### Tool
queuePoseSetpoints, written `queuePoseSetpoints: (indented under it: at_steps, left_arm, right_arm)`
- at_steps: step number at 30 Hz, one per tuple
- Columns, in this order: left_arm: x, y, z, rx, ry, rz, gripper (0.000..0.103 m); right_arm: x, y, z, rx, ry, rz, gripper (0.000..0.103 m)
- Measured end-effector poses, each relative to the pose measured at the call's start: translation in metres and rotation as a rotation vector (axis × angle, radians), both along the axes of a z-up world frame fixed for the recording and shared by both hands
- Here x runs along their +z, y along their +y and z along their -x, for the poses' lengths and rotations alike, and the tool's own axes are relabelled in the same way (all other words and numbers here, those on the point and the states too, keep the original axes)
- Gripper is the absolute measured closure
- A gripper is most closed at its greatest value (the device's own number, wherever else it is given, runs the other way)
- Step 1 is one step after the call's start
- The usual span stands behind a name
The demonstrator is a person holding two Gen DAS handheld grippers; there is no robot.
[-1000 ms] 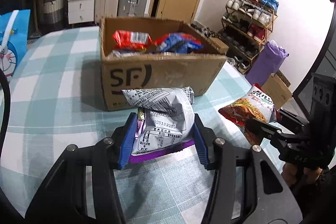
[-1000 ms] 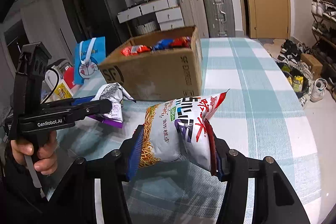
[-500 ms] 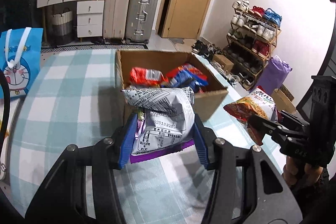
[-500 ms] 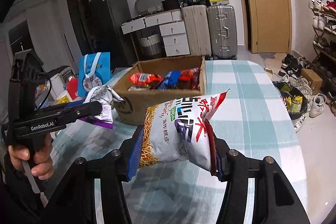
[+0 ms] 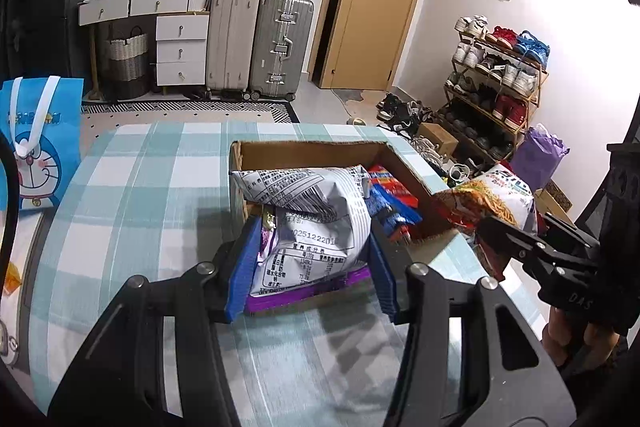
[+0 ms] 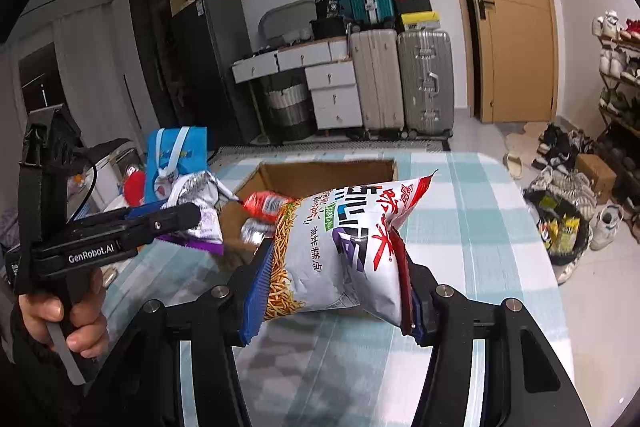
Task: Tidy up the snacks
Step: 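Carry the silver-purple bag and noodle bag into the box and release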
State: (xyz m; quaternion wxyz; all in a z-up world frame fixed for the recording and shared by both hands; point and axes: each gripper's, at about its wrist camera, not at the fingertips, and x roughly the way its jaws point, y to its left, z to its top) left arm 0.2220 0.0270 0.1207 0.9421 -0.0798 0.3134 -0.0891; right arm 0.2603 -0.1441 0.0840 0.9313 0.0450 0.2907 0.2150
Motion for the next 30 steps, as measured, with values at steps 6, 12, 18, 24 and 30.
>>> queuePoseSetpoints:
  at_steps: [6,12,18,24,30]
  left_arm:
    - [-0.006,-0.009,-0.032,0.003,0.008,-0.016,0.055]
    - [-0.021,-0.018,-0.061,0.012,0.021,-0.035,0.055]
    - [-0.039,-0.025,-0.082,0.003,0.047,-0.061,0.055]
    - [-0.058,-0.028,-0.097,-0.010,0.073,-0.069,0.055]
    - [-0.074,-0.029,-0.105,-0.027,0.079,-0.073,0.055]
  right_arm:
    - [0.003,0.005,-0.029,-0.030,-0.001,-0.013,0.047]
    - [0.005,0.013,-0.061,-0.028,0.012,-0.025,0.047]
    - [0.001,0.028,-0.092,-0.009,0.028,-0.011,0.047]
    - [-0.010,0.041,-0.119,-0.010,0.040,0.015,0.047]
    - [-0.023,0.056,-0.131,0.010,0.029,0.066,0.047]
